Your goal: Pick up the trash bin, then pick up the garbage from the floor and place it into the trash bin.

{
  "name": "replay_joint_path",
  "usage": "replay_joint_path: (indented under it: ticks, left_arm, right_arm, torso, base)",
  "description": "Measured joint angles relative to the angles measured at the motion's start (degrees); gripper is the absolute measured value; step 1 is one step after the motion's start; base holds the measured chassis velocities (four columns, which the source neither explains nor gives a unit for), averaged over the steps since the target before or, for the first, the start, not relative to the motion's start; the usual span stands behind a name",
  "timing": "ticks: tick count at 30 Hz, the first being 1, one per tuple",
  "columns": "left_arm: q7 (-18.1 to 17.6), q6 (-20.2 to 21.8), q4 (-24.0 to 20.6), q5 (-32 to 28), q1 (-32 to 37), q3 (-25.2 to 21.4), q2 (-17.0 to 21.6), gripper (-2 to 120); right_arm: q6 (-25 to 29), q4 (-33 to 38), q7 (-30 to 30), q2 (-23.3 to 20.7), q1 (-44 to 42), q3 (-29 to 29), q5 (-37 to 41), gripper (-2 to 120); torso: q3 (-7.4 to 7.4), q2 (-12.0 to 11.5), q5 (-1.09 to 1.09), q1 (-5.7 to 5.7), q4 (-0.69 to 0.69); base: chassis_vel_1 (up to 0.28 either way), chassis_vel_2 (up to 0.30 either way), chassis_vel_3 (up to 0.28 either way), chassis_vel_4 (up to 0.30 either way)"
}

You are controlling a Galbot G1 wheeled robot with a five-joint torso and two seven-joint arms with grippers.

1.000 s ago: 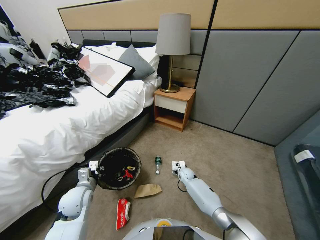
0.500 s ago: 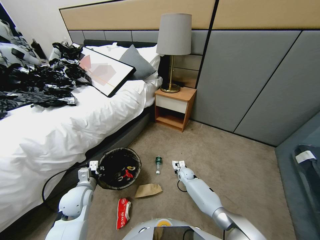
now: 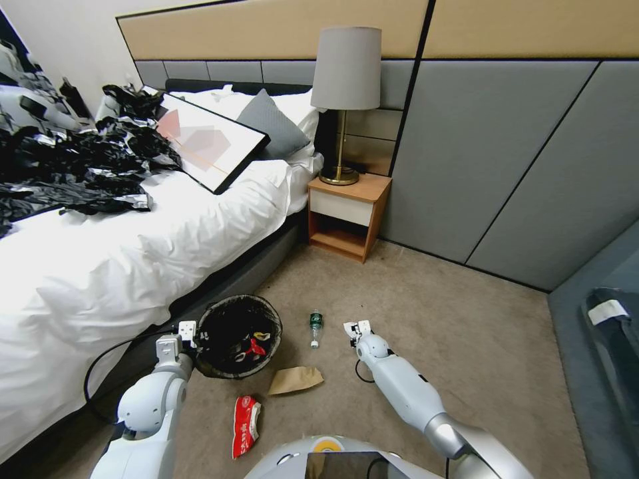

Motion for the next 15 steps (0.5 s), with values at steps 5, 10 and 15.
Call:
replay_joint_path:
  ticks: [5, 10, 15]
  left_arm:
    - [0.02, 0.13, -0.16, 0.00, -0.06, -0.11, 0.24, 0]
    - [0.05, 0.29, -0.16, 0.00, -0.15, -0.26, 0.51, 0]
    - [0.14, 0.93, -0.26, 0.02, -0.33, 0.17, 0.48, 0]
  right_arm:
    - [-0.99, 4.69, 0.68, -1.57, -0.69, 0.19, 1.05, 0]
    - [-3.75, 17.36, 3.84, -5.45, -1.72, 2.41, 6.70, 0]
    - [-7.89, 36.27, 11.83, -15.16, -2.05, 4.97, 20.87, 0]
  torso:
    - [0.00, 0.00, 0.01, 0.00, 0.00]
    - [0.00, 0.00, 0.01, 0.00, 0.02]
    - [0.00, 0.00, -0.01, 0.00, -0.02]
  base:
    - [0.000, 0.000, 0.000, 0.000]
    - [0.000, 0.000, 0.000, 0.000]
    - [0.000, 0.000, 0.000, 0.000]
